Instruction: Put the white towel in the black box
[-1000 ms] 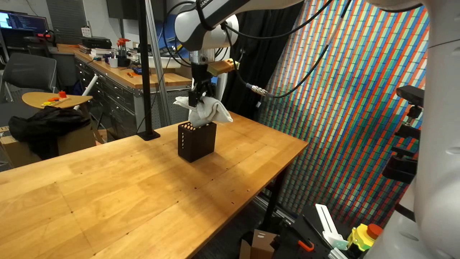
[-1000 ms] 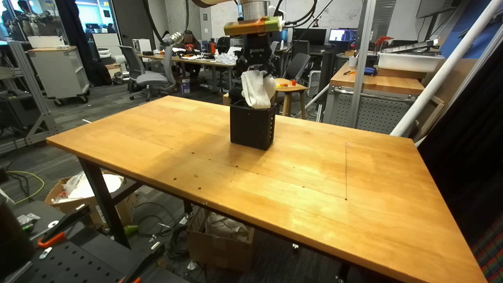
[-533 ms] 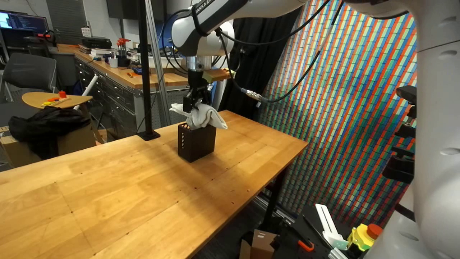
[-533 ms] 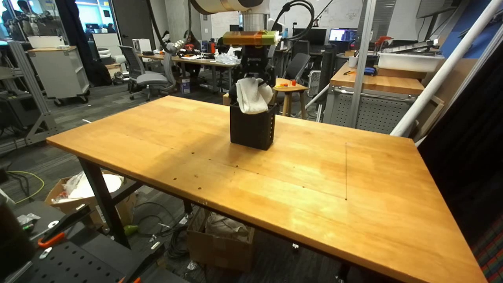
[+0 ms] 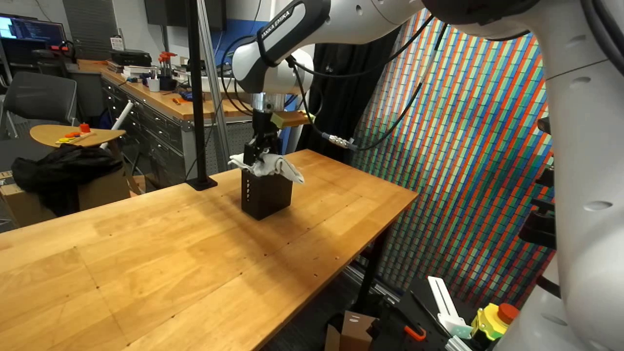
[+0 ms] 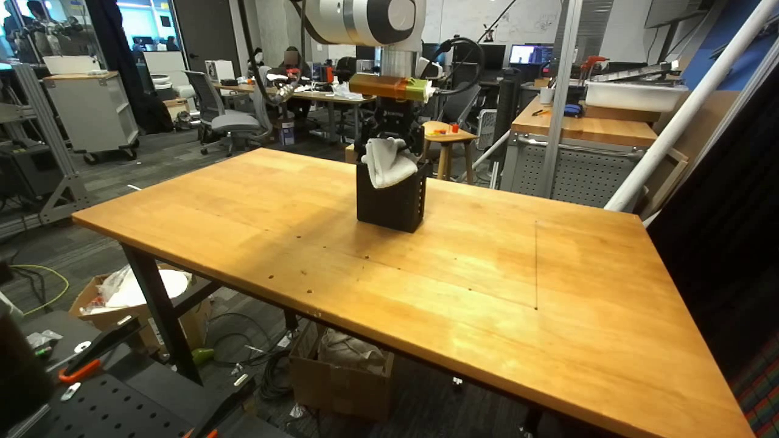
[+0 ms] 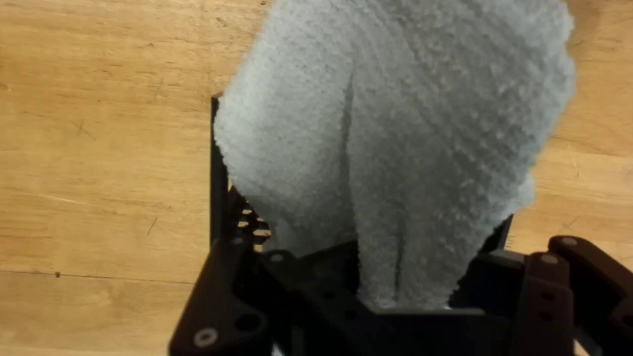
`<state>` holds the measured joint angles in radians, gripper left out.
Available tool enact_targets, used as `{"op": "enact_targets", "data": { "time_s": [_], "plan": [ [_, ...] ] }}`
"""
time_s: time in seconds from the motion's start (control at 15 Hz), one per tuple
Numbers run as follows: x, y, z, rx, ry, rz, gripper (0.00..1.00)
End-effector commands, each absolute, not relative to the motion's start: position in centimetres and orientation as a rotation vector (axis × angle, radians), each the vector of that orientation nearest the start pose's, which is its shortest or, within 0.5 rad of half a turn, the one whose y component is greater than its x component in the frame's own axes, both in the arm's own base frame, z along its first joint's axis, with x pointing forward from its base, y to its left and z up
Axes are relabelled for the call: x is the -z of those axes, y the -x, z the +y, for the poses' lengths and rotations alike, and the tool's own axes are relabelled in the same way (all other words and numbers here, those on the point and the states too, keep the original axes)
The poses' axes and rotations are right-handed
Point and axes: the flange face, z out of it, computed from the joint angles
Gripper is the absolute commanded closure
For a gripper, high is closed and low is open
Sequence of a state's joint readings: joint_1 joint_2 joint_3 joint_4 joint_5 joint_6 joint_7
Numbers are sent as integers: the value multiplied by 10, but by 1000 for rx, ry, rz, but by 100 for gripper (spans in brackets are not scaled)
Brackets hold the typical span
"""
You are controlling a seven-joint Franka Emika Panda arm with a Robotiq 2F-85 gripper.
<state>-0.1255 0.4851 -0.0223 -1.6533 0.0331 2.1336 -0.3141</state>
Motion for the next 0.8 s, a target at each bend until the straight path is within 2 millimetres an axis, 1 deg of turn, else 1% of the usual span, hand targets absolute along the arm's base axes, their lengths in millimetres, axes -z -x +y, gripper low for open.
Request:
{"op": "enact_targets", "data": {
  "time_s": [0.0,0.27,0.47,0.6,0.73],
  "plan": [
    [-318,-673,-108,38,3078,-245,98],
    [-296,-674,-115,16,3036,-252,98],
    [-283,-676,-117,16,2995,-260,98],
    [-266,-675,-119,-5,2958,-261,98],
    [-267,-673,-120,0,2928,-257,98]
  ]
}}
